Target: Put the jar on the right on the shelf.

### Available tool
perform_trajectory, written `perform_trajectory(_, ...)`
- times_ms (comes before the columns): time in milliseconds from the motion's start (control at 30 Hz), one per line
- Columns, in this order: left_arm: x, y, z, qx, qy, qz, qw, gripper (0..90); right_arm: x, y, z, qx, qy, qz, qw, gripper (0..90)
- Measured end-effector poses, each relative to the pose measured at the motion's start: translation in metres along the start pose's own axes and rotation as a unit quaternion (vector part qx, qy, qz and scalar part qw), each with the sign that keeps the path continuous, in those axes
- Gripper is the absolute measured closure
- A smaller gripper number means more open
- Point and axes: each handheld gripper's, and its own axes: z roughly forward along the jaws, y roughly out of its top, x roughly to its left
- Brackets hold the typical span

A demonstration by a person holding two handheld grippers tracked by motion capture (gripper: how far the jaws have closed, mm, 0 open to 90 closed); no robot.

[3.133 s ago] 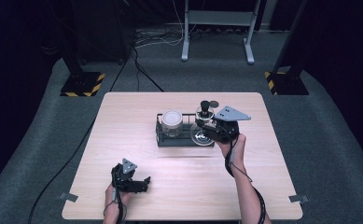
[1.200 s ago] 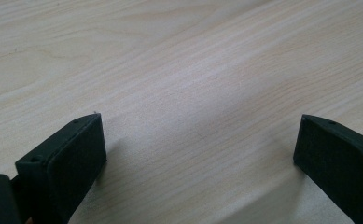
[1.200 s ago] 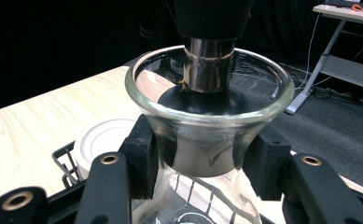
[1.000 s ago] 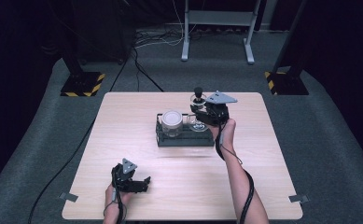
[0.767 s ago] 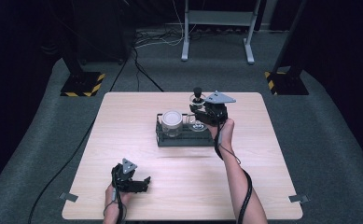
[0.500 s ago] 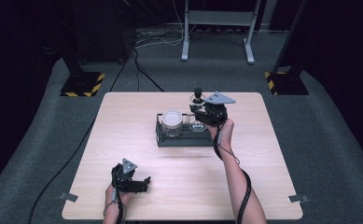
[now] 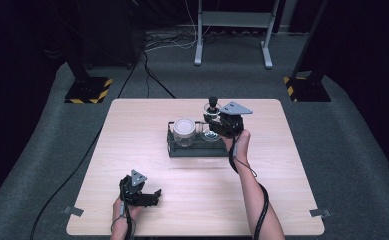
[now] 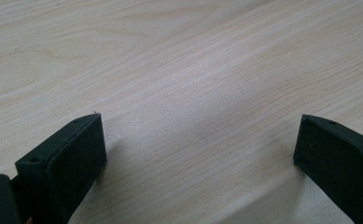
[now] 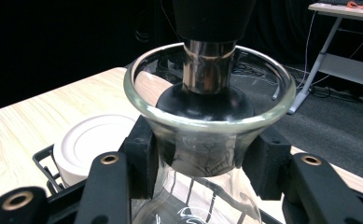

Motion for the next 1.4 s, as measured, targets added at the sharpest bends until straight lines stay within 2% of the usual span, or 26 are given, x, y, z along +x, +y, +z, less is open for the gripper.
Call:
perform_trajectory(533,0.0,0.0,0.0,0.0,0.0,0.0,1.0,1.9,0.003,-0.005,0.0,0.008,-0.001,-0.006,0.9999,51.1)
perform_trajectory(933,0.0,0.0,0.0,0.0,0.0,0.0,1.0,1.9,0.001,-0.013,0.002,0.02,0.0,0.0,0.9998,51.0)
perform_trajectory(1167,0.0,0.0,0.0,0.0,0.0,0.0,1.0,1.9,-0.002,-0.016,0.005,0.036,0.002,0.007,0.9993,51.1)
perform_trajectory(1300,0.0,0.0,0.0,0.0,0.0,0.0,1.0,1.9,-0.004,-0.02,0.008,0.049,-0.004,0.006,0.9988,51.2)
perform_trajectory(1400,0.0,0.0,0.0,0.0,0.0,0.0,1.0,1.9,-0.007,-0.023,0.008,0.048,-0.002,0.015,0.9988,51.2)
